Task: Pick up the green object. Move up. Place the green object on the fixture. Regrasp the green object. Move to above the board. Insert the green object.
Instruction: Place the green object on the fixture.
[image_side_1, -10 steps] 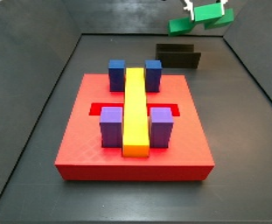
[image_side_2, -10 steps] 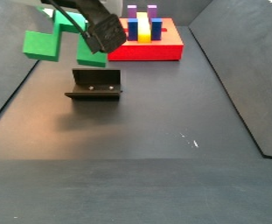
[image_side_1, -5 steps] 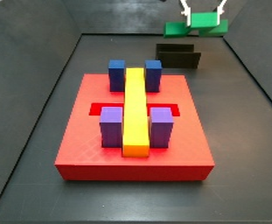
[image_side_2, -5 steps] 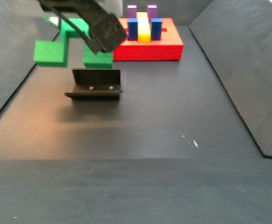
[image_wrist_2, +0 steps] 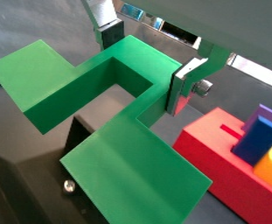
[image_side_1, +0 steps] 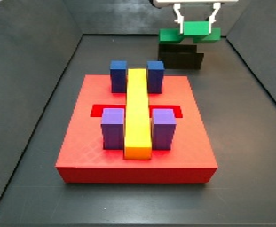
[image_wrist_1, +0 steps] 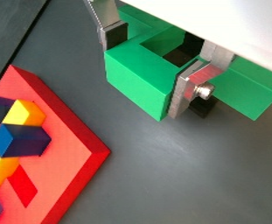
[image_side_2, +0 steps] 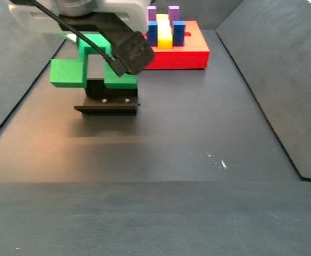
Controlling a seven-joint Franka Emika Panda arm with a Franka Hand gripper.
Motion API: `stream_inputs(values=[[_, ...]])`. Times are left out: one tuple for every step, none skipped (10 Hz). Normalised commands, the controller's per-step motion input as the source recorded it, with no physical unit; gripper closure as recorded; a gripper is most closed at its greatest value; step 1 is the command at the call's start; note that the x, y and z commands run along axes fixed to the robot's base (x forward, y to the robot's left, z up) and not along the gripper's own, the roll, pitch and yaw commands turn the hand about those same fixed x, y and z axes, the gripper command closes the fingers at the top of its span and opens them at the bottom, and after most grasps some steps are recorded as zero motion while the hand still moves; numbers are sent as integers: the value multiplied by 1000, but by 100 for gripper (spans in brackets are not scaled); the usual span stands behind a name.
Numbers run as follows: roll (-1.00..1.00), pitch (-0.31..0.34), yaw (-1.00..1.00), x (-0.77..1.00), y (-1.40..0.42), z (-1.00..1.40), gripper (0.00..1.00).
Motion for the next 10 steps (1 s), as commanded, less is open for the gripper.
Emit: stream_inputs(values=[[-54,-209,0,-237,51,-169,100],[-69,-229,0,-180,46,-191,100],[-69,-229,23,-134,66,-149,100],[-197,-234,23,-146,69,-77,100],[-337,-260,0,-157,83,0,100],[-394,-289,0,-169,109,0,100],[-283,-171,0,-69,91,0,100],[-240,-74,37,-31,77,0,100],[-63,0,80,0,6,-6,100],[20,97,29,0,0,-103,100]])
